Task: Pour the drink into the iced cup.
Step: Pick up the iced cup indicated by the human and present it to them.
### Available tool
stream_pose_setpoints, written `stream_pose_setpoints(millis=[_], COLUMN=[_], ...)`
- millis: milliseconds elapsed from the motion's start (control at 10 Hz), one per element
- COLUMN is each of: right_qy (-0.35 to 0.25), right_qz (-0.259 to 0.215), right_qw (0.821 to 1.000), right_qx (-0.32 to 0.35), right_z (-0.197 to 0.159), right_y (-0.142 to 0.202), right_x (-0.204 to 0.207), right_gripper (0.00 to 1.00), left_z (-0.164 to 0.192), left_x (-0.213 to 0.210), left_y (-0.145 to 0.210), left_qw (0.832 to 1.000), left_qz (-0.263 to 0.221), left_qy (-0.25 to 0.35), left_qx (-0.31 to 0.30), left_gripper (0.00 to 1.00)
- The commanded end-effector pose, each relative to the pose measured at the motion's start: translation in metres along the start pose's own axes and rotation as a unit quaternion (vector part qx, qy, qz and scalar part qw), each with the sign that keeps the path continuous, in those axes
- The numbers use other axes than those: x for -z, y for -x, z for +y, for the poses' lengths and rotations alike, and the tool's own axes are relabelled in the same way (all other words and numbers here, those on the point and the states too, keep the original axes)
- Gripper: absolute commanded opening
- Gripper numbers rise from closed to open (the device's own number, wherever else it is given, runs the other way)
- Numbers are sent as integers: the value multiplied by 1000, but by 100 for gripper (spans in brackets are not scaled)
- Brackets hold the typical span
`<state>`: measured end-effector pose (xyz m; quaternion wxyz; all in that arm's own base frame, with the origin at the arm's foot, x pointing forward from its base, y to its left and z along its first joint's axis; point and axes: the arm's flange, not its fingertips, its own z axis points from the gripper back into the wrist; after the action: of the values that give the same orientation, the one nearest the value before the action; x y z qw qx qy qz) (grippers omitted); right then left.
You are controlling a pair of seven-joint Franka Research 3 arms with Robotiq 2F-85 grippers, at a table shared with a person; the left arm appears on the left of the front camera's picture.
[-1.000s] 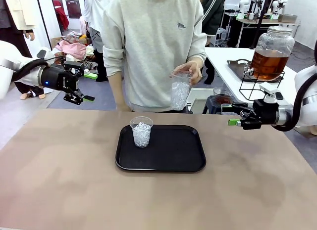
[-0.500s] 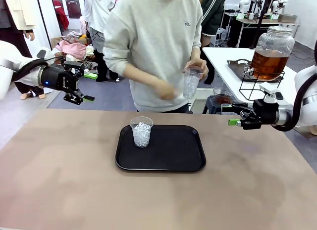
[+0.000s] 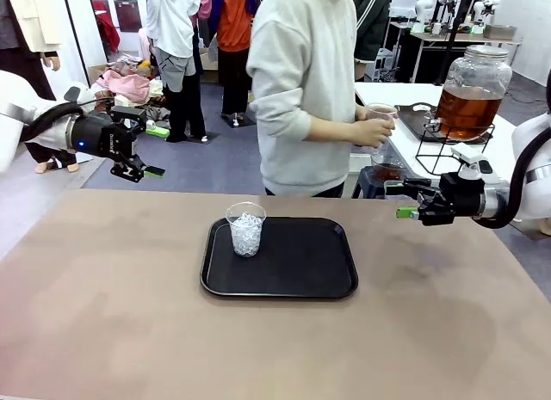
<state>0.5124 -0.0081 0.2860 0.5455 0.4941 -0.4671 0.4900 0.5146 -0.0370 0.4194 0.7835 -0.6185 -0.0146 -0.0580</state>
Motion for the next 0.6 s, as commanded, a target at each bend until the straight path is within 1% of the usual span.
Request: stream_pose_setpoints(millis=[0,500], right_qy=[2,2], right_qz=[4,4], right_qw=[1000,1000], right_qx=[-2,-2], right_z=[-1,-1], right_y=[-3,-3], right_x=[0,0], right_gripper=[100,100], left_z=[-3,-3], left_x=[1,1], left_y=[2,2], left_qw=[1000,1000], left_qz=[-3,-3], left_qy=[4,4], left_qx=[1,1], left_gripper=[100,100])
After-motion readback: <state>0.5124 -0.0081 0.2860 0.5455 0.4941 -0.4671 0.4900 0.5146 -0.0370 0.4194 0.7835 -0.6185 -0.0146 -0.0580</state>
